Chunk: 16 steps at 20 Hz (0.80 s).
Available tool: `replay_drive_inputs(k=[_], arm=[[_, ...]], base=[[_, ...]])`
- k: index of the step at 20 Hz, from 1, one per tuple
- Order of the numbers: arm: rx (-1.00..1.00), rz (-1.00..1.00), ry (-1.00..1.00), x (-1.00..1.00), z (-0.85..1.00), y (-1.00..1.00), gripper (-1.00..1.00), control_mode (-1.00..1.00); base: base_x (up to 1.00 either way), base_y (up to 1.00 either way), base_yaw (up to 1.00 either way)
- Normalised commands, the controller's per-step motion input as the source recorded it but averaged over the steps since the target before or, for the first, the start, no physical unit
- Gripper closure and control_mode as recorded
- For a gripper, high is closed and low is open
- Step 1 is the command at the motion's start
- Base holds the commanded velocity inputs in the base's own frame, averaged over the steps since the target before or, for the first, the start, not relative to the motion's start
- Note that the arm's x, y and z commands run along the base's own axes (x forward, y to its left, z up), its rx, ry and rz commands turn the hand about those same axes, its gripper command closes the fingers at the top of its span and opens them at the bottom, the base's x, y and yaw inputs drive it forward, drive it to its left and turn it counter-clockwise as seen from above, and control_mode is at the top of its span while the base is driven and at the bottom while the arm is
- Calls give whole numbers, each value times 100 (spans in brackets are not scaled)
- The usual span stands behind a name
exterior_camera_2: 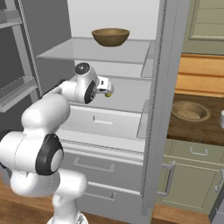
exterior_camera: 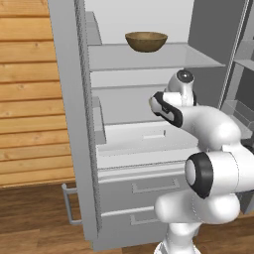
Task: Grab a lemon wedge from the fridge and one ice cube from the ice bowl, and put them in the glass of lemonade.
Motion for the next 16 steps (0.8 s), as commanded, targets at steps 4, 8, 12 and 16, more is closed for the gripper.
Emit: replay_drive_inputs(k=[4, 8, 12, 16], arm=[[0, 0, 0, 23, -21, 0, -100, -100], [0, 0, 0, 39, -16, 0, -100, -100], [0, 0, 1, 37, -2, 0, -100, -100], [0, 0, 2, 17, 0, 0, -100, -100]], base=[[0, 0, 0], [0, 0, 0], [0, 0, 0], [0, 0, 0]])
